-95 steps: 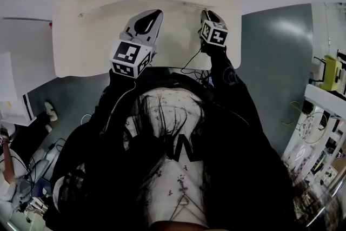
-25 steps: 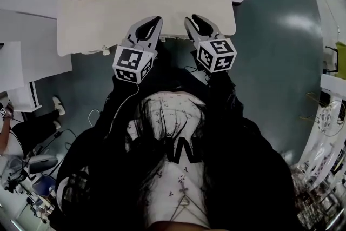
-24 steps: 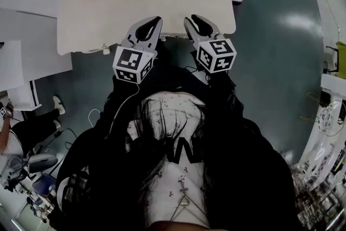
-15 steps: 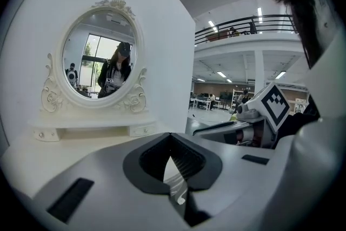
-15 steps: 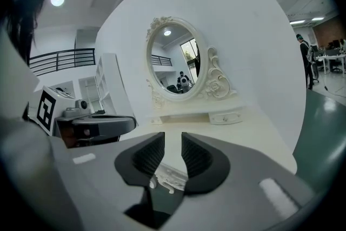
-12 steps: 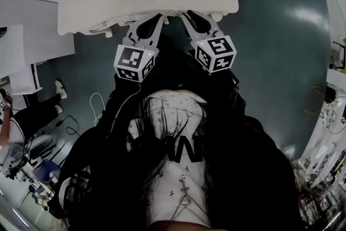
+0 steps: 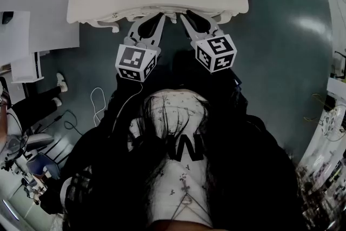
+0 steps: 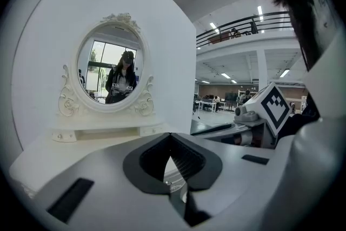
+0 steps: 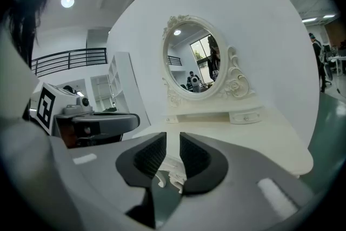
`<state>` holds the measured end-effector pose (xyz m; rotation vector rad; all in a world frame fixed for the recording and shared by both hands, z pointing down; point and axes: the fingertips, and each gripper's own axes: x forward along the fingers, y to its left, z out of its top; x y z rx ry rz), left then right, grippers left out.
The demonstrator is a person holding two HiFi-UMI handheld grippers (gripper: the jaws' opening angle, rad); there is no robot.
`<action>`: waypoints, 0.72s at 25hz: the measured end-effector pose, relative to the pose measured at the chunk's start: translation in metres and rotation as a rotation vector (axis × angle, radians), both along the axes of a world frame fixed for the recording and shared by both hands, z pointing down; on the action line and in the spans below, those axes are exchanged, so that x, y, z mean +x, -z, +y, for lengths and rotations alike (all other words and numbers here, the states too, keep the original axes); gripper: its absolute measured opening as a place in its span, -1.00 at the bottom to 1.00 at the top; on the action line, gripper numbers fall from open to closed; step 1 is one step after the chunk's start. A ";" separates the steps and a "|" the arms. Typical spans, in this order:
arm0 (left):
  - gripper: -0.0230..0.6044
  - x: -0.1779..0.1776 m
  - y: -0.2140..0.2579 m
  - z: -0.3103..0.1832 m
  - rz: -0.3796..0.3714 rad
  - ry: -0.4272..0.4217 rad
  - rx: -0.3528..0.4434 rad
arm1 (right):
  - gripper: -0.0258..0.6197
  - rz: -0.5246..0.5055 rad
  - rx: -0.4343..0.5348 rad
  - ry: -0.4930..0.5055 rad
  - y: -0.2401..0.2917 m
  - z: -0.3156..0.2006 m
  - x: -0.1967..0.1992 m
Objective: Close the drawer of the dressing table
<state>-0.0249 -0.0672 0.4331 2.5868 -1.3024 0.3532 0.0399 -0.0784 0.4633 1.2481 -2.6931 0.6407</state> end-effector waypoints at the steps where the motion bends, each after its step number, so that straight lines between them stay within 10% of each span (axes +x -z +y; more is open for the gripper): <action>1: -0.93 -0.004 0.001 0.004 0.001 -0.003 0.003 | -0.65 0.002 0.001 0.002 0.000 0.003 -0.005; 18: -0.93 -0.144 -0.005 0.141 0.035 0.008 -0.023 | -0.66 0.021 -0.033 0.028 -0.005 0.140 -0.148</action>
